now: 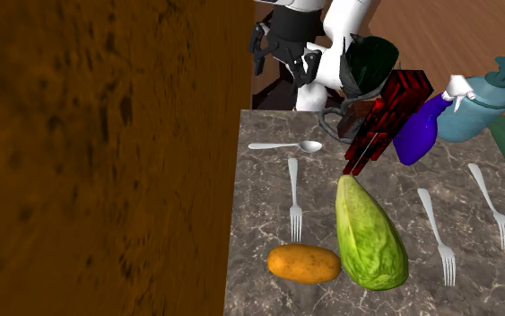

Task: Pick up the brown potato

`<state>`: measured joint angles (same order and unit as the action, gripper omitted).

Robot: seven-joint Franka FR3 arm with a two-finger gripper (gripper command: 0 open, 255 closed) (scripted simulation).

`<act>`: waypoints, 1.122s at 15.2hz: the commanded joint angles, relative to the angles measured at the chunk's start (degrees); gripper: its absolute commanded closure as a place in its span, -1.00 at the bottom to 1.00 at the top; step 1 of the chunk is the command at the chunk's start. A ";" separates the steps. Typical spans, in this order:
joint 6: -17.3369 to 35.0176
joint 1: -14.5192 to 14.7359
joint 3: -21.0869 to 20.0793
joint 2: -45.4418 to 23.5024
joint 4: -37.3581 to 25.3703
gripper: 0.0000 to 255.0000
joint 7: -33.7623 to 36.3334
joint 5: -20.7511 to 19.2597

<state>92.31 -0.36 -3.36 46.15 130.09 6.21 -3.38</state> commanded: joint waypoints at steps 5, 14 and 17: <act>2.07 -1.25 -5.59 -6.35 -2.47 -1.00 10.14 2.57; 5.30 -4.81 -16.67 -25.14 -13.97 -1.00 32.90 3.90; 5.55 -5.73 -19.69 -32.61 -19.54 -1.00 40.65 2.58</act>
<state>97.85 -5.67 -22.04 16.59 113.00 44.01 -0.18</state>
